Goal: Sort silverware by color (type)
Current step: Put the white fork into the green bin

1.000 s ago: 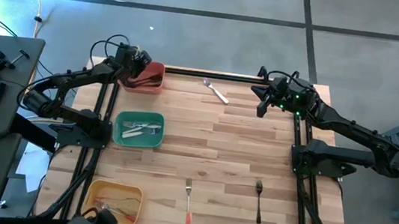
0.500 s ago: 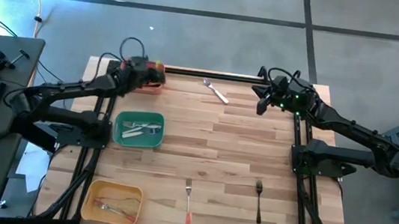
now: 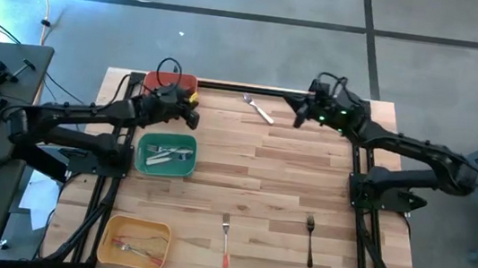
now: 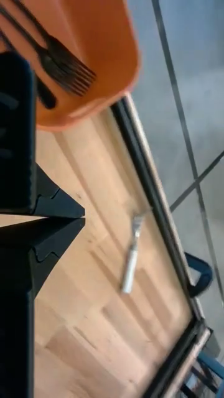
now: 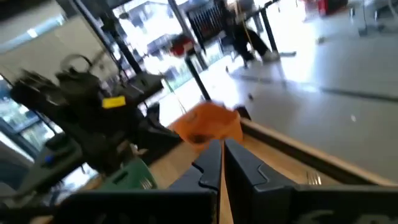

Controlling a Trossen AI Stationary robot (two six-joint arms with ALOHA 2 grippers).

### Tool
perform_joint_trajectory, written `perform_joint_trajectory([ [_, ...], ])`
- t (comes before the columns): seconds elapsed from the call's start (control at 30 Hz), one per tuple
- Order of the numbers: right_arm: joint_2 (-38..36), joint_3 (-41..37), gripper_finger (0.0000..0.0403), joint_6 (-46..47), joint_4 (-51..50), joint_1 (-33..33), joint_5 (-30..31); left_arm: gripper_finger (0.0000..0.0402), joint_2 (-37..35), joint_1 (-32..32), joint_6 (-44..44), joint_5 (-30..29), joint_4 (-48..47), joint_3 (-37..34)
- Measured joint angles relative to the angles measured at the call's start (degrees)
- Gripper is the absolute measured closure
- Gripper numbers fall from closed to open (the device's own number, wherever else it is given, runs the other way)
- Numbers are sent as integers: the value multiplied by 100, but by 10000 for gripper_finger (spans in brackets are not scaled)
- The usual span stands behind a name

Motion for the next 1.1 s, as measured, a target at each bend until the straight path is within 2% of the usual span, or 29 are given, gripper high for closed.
perform_joint_trajectory([
  [0.1,563,490,403,5,-483,123,9,401,-181,42,-25,104,205,-349],
  [0.27,1551,1839,403,-158,-2044,188,23,401,-608,64,-87,521,597,-770],
  [0.43,2589,3286,402,-785,-3872,-63,26,401,-879,65,-164,548,481,-877],
  [0.57,3388,4091,402,-1158,-5138,-264,-2,401,-1065,63,-362,548,514,-876],
  [0.7,4004,4405,402,-1318,-5864,-388,-6,401,-1257,35,-538,590,541,-876],
  [1.1,4626,4427,393,-1551,-5863,-567,103,401,-1454,-171,-394,601,272,-874],
])
